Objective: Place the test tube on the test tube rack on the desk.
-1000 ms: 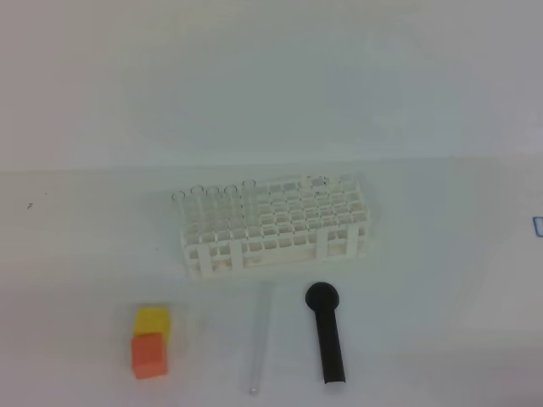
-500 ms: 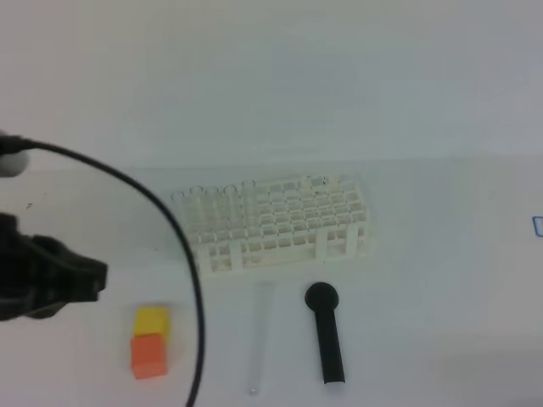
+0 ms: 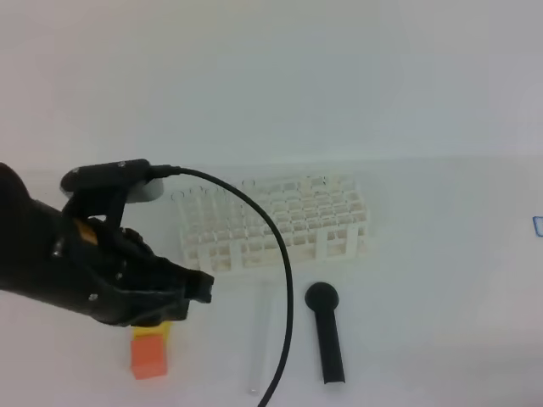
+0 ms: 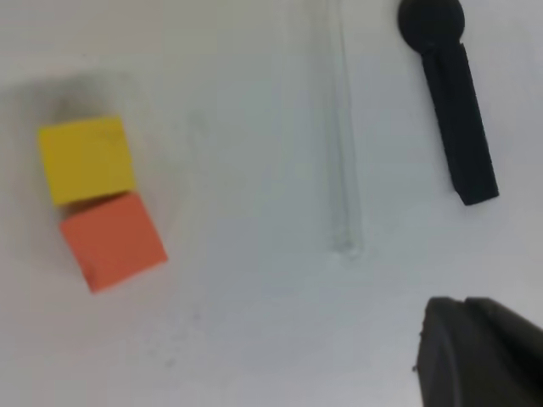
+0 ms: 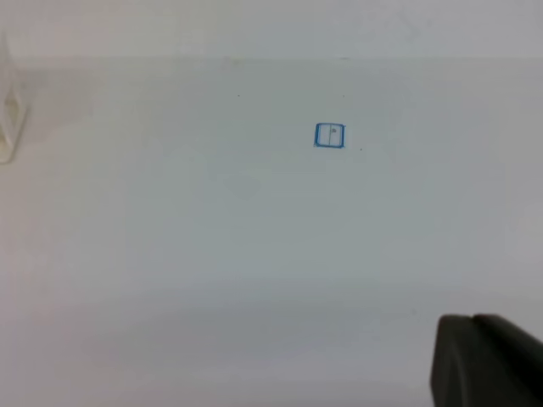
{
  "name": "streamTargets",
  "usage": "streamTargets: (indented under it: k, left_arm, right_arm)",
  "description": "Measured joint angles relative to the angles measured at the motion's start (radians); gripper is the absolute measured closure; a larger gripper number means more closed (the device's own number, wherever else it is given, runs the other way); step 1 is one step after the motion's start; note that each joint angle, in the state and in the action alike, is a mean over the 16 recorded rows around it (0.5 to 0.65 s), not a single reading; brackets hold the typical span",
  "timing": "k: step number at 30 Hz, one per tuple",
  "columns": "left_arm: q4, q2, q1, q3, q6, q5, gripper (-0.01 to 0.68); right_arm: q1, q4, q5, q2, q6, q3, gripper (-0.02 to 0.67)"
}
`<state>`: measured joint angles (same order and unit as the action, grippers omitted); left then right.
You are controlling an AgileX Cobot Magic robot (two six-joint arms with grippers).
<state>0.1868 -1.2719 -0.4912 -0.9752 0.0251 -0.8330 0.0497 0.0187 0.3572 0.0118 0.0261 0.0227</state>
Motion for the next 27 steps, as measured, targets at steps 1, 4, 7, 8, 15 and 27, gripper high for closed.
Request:
streamTargets:
  k: [1,4,7,8,15,27]
  left_arm:
    - [-0.001,-0.010,-0.005,0.000,0.015,-0.005,0.673]
    - [0.002,-0.040,-0.019,0.000,0.043,-0.020,0.662]
    - [0.005,-0.071,-0.038,0.000,0.058,-0.026,0.632]
    - [0.005,-0.082,-0.044,0.000,0.063,-0.025,0.616]
    - [-0.010,-0.171,-0.085,-0.001,0.096,0.031,0.452]
    - [-0.033,-0.382,-0.098,-0.048,0.139,0.157,0.257]
  right_arm:
    - [0.000,-0.001,-0.002,0.000,0.000,0.000,0.650]
    - [0.000,-0.022,-0.026,0.000,-0.007,0.001,0.650]
    - [0.000,-0.071,-0.080,0.000,-0.019,0.003,0.650]
    - [0.000,-0.090,-0.105,0.000,-0.023,0.003,0.650]
    - [0.000,-0.237,-0.331,0.000,-0.049,0.006,0.650]
    - [0.000,-0.343,-0.378,0.000,-0.075,-0.007,0.650]
